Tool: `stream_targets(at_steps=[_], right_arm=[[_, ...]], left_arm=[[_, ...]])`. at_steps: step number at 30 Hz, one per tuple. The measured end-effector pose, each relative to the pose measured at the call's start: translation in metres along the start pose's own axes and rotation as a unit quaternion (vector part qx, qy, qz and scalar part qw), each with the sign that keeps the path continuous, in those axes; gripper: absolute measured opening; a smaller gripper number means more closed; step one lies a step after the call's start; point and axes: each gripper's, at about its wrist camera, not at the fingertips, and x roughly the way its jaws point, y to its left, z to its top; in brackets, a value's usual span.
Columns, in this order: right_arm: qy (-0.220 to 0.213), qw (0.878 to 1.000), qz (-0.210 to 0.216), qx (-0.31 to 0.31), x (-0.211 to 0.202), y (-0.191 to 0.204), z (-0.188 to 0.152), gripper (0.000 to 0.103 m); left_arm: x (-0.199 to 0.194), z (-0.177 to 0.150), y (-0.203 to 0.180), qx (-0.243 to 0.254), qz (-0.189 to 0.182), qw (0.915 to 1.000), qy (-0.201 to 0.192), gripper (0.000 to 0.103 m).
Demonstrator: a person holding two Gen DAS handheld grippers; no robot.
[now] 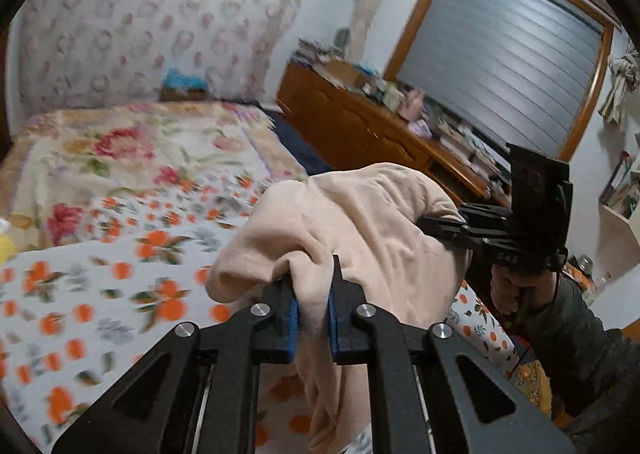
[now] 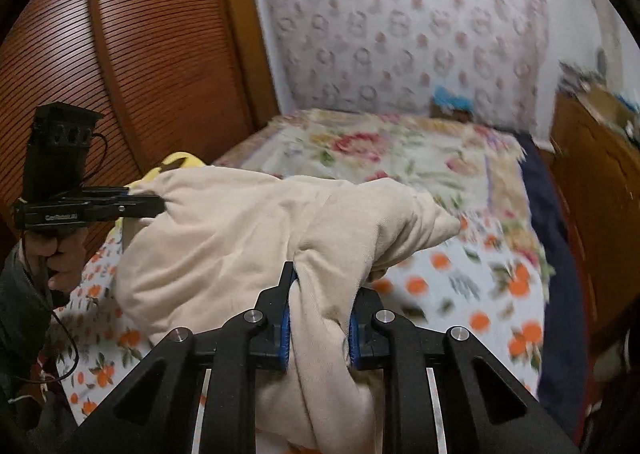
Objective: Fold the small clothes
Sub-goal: 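Lift the shirt bundle with both grippers and carry it toward the yellow plush toy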
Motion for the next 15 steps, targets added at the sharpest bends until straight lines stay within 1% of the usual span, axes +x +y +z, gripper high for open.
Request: stream_targets(at_steps=[1,2,3,6,7,10,12,15], right_arm=[[-0.002,1.0,0.007,-0.009,0.005,0.005,0.006,0.021],[-0.006,1.0,0.016,-0.022,0.01,0.013,0.013,0.021],[-0.009,0.999,0.023,-0.036,0.017,0.022,0.021,0.021],[-0.008,0.996,0.043,-0.077,0.047,0.043,0.043,0.021],[-0.006,0.995,0.05,-0.091,0.058,0.051,0.049,0.021],[0.003,0.989,0.071,-0.127,0.096,0.076,0.071,0.021],[0.009,0.985,0.085,-0.152,0.125,0.098,0.086,0.021],[0.02,0.978,0.105,-0.181,0.173,0.118,0.111,0.021]], left_arm=[[-0.016,-0.003,0.006,-0.002,0.015,0.9998,-0.012,0.012],[-0.024,-0.006,0.011,-0.003,0.025,0.9995,-0.018,0.012],[-0.04,-0.01,0.019,-0.008,0.043,0.9987,-0.028,0.012],[-0.067,-0.023,0.037,-0.022,0.08,0.9955,-0.044,0.012],[-0.078,-0.029,0.046,-0.03,0.096,0.9935,-0.053,0.012],[-0.101,-0.043,0.069,-0.053,0.129,0.9878,-0.069,0.012],[-0.112,-0.052,0.083,-0.065,0.15,0.9837,-0.075,0.012],[-0.13,-0.071,0.103,-0.088,0.176,0.9769,-0.085,0.012]])
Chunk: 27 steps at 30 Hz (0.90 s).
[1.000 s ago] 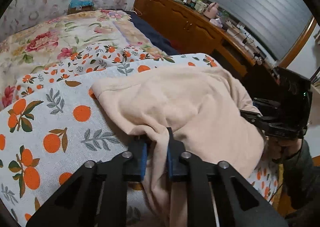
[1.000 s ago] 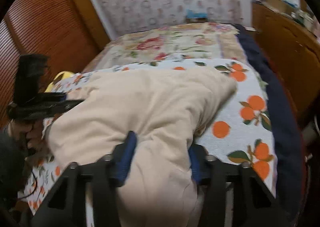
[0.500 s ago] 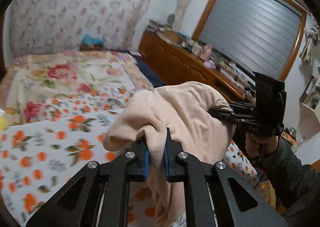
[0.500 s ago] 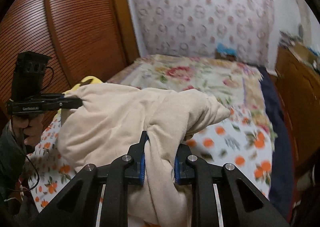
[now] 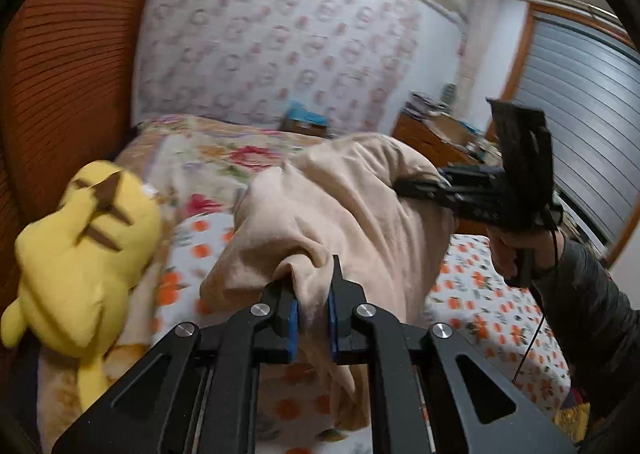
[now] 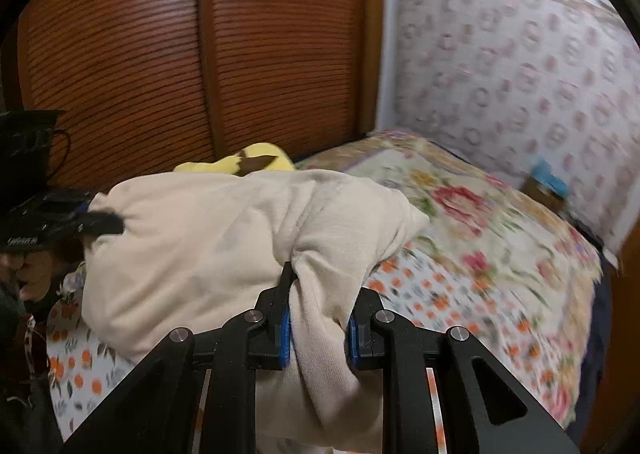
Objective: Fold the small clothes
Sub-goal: 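Lift the shirt bundle with both grippers and carry it toward the yellow plush toy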
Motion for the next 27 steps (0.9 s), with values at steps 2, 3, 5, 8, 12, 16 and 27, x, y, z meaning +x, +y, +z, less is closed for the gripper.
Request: stream_targets(at_steps=[2,3,5,8,12,16,27], right_arm=[[0.008,1.0,0.014,-0.021,0.029,0.002,0.016,0.021],[0.011,0.999,0.02,-0.032,0.045,0.007,0.025,0.021],[0.018,0.998,0.029,-0.053,0.076,0.008,0.04,0.021],[0.031,0.996,0.044,-0.076,0.111,0.012,0.055,0.021],[0.038,0.993,0.048,-0.097,0.145,0.011,0.074,0.021],[0.045,0.992,0.051,-0.108,0.16,0.018,0.086,0.021],[0.052,0.998,0.01,0.019,0.168,-0.016,0.077,0.054]], left_arm=[[-0.001,-0.009,0.016,-0.012,0.019,0.9997,-0.002,0.012],[-0.001,-0.013,0.023,-0.017,0.027,0.9995,-0.001,0.012],[0.003,-0.02,0.036,-0.034,0.041,0.9986,0.002,0.012],[0.007,-0.029,0.056,-0.052,0.053,0.9972,0.009,0.012],[0.005,-0.03,0.069,-0.069,0.057,0.9959,0.004,0.012],[0.012,-0.035,0.08,-0.077,0.066,0.9948,0.014,0.012],[0.018,-0.057,0.09,-0.085,0.091,0.9913,0.043,0.012]])
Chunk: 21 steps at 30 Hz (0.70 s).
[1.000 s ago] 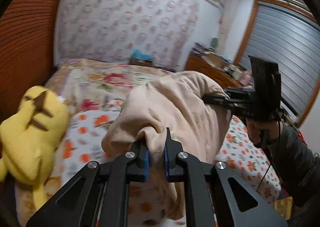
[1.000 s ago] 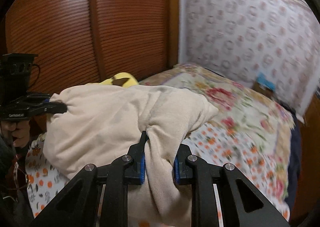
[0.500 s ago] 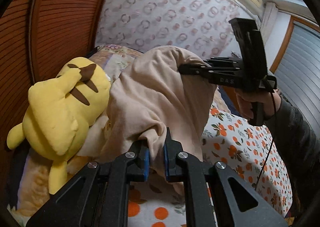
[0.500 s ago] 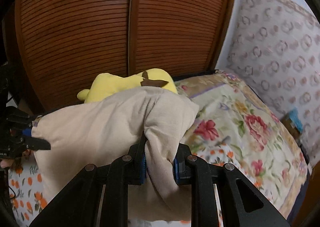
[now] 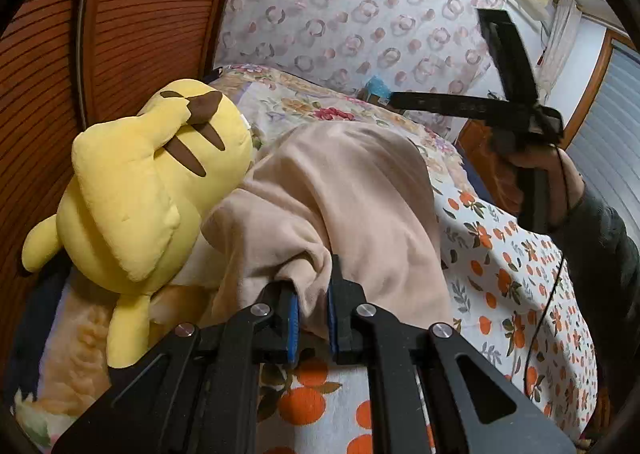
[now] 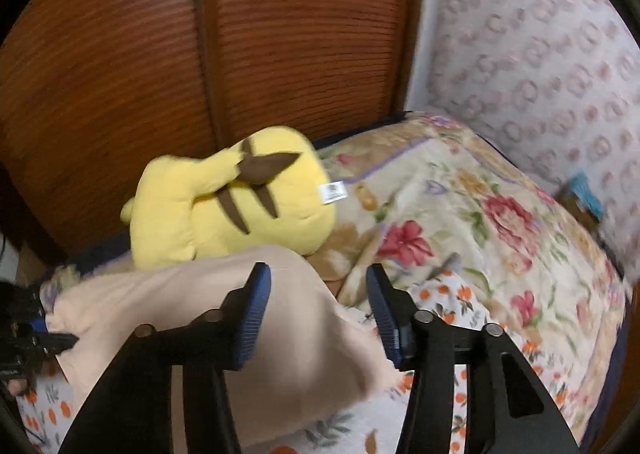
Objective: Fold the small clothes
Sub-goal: 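Lift the shirt bundle with both grippers and carry it toward the yellow plush toy, then lower the shirt bundle beside the yellow plush toy and open both grippers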
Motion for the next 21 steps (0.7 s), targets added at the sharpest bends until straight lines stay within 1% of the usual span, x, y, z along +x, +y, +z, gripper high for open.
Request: stream_targets(at_steps=[3,6,8,11,12,14,17,18,19,21], right_arm=[[-0.003,0.999,0.013,0.045,-0.008,-0.005,-0.017,0.055],[0.014,0.996,0.01,0.088,-0.004,-0.007,-0.038,0.055],[0.022,0.994,0.006,0.104,-0.001,-0.011,-0.046,0.055],[0.03,0.991,0.019,0.131,0.005,-0.015,-0.054,0.055],[0.029,0.99,0.02,0.136,0.007,-0.015,-0.054,0.055],[0.022,0.99,0.017,0.136,0.008,-0.013,-0.053,0.055],[0.016,0.992,0.017,0.127,0.004,-0.008,-0.053,0.055],[0.017,0.993,0.007,0.118,0.006,-0.004,-0.051,0.055],[0.018,0.994,-0.007,0.111,-0.001,-0.002,-0.057,0.055],[0.02,0.994,-0.035,0.101,-0.002,0.0,-0.06,0.055]], left_arm=[[-0.001,-0.001,0.0,0.002,-0.002,1.0,0.001,0.012],[-0.005,-0.003,-0.001,-0.001,-0.002,1.0,-0.006,0.012],[-0.009,-0.003,-0.004,-0.002,-0.008,0.9999,-0.01,0.012],[-0.019,-0.006,-0.011,0.001,-0.016,0.9998,-0.014,0.012],[-0.02,-0.007,-0.012,0.006,-0.01,0.9998,-0.014,0.012],[-0.017,-0.008,-0.013,0.02,0.019,0.9996,-0.012,0.012],[-0.013,-0.008,-0.005,0.023,0.035,0.9991,-0.007,0.012],[-0.013,-0.008,-0.005,0.027,0.04,0.9988,-0.008,0.014],[-0.013,-0.007,-0.004,0.033,0.048,0.9982,-0.009,0.016],[-0.015,-0.007,-0.001,0.036,0.059,0.9976,-0.004,0.018]])
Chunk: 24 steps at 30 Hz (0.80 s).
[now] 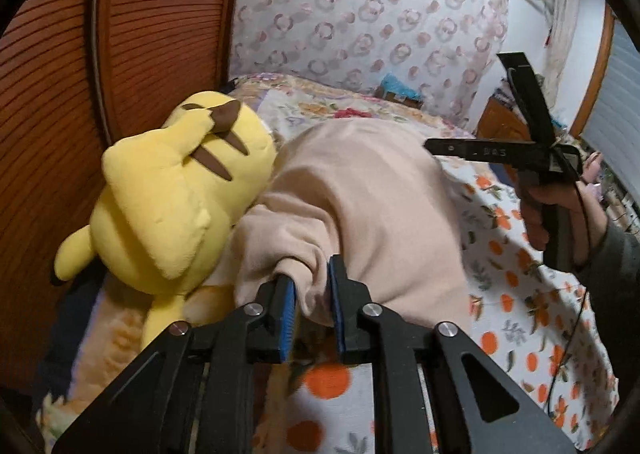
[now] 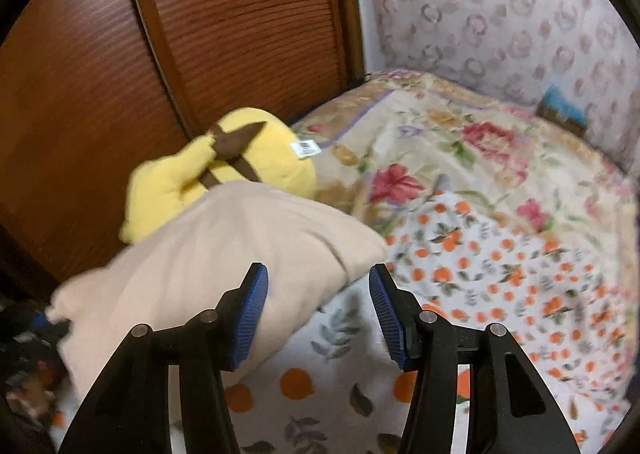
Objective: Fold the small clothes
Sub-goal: 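Lower the shirt bundle beside the yellow plush toy and open both grippers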
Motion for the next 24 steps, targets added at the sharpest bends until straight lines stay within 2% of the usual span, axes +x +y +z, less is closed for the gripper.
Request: stream_targets(at_steps=[3,4,6,7,8,9,13,16,24], right_arm=[[-0.005,1.0,-0.014,-0.001,-0.009,0.001,-0.003,0.055],[-0.008,1.0,-0.019,-0.004,-0.016,0.004,-0.005,0.055],[-0.012,0.999,-0.03,-0.007,-0.026,0.007,-0.009,0.055],[-0.013,0.999,-0.032,-0.007,-0.033,0.009,-0.011,0.055],[-0.017,0.999,-0.035,-0.007,-0.04,0.01,-0.014,0.055],[-0.022,0.999,-0.036,-0.007,-0.048,0.012,-0.017,0.055],[-0.046,0.998,-0.04,0.001,-0.09,0.02,-0.038,0.055],[-0.066,0.997,-0.039,0.007,-0.124,0.03,-0.06,0.055],[-0.096,0.994,-0.053,0.026,-0.199,0.048,-0.125,0.055]], left_arm=[[-0.007,-0.001,0.001,0.01,0.005,0.9999,-0.006,0.032],[-0.012,-0.003,0.0,0.016,0.008,0.9998,-0.012,0.043],[-0.021,-0.004,-0.003,0.024,0.004,0.9995,-0.021,0.049],[-0.025,-0.004,-0.005,0.027,0.001,0.9994,-0.022,0.062],[-0.029,-0.004,-0.007,0.029,-0.002,0.9992,-0.026,0.081],[-0.034,-0.004,-0.01,0.032,-0.006,0.9989,-0.034,0.085],[-0.05,-0.004,-0.025,0.047,-0.009,0.9973,-0.055,0.09],[-0.057,-0.004,-0.038,0.058,-0.017,0.9963,-0.061,0.103],[-0.071,-0.013,-0.081,0.082,-0.042,0.9937,-0.064,0.103]])
